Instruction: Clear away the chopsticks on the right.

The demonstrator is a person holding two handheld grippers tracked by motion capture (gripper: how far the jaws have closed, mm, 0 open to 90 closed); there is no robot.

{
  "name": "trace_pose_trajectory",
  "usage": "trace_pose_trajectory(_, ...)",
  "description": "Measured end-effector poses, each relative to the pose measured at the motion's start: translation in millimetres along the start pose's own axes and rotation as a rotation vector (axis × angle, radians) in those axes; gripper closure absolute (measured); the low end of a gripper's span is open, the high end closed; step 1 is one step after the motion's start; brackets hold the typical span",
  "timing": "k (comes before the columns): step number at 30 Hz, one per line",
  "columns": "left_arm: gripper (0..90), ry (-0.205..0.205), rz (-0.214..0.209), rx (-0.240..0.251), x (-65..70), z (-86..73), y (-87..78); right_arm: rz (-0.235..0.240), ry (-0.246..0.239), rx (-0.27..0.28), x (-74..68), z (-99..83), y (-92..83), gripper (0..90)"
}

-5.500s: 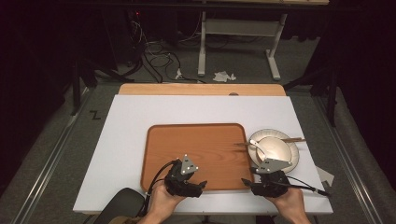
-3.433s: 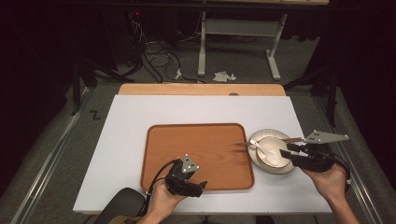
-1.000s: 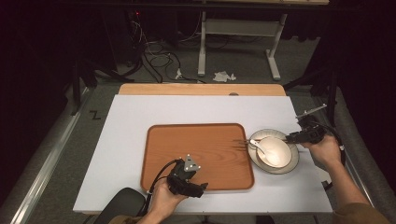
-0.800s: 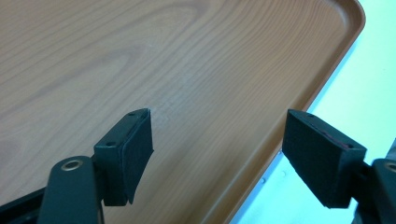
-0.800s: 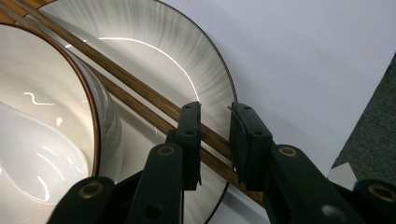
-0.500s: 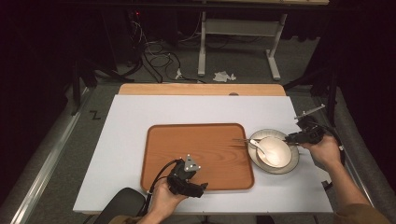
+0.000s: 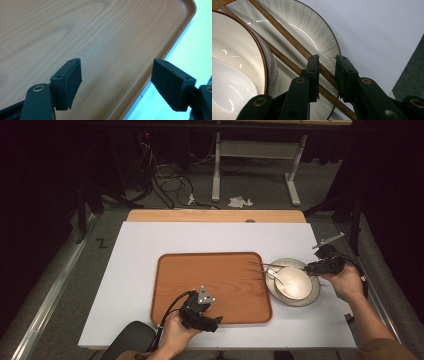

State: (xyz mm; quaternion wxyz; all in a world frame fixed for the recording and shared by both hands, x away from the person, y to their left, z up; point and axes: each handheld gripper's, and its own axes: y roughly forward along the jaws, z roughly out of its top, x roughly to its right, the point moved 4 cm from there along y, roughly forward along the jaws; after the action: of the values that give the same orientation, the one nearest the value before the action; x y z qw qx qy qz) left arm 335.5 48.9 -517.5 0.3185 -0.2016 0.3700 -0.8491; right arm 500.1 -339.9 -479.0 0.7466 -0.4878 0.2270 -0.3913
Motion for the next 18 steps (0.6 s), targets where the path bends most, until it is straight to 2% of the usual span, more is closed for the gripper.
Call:
trace_pose_trajectory(3,24.8,-0.003,-0.001,-0.002,-0.3,-0.7,0.1,-0.005,-0.005,-0.002,-0.4,0.3,-0.1,76.9)
trace_pose_trajectory(6,24.8,-0.003,-0.002,-0.003,-0.1,-0.9,0.5,-0.033,-0.011,-0.003,0.1,1.3,-1.7,81.6)
trace_pose_trajectory(8,24.8,-0.002,-0.002,-0.002,-0.3,-0.9,0.0,-0.040,-0.014,-0.006,0.2,1.3,-1.9,81.4)
trace_pose_trajectory(10,24.8,-0.002,-0.001,-0.003,-0.3,-1.0,0.2,-0.046,-0.020,-0.008,-0.7,1.7,-1.2,77.0)
trace_pose_trajectory(13,24.8,-0.002,-0.002,-0.004,0.2,-0.9,0.9,-0.045,-0.048,-0.023,-4.2,2.2,2.0,74.2)
trace_pose_trajectory(18,24.8,-0.002,-0.001,-0.004,-0.2,-1.1,0.6,-0.075,-0.062,-0.029,-3.9,2.6,2.4,79.3)
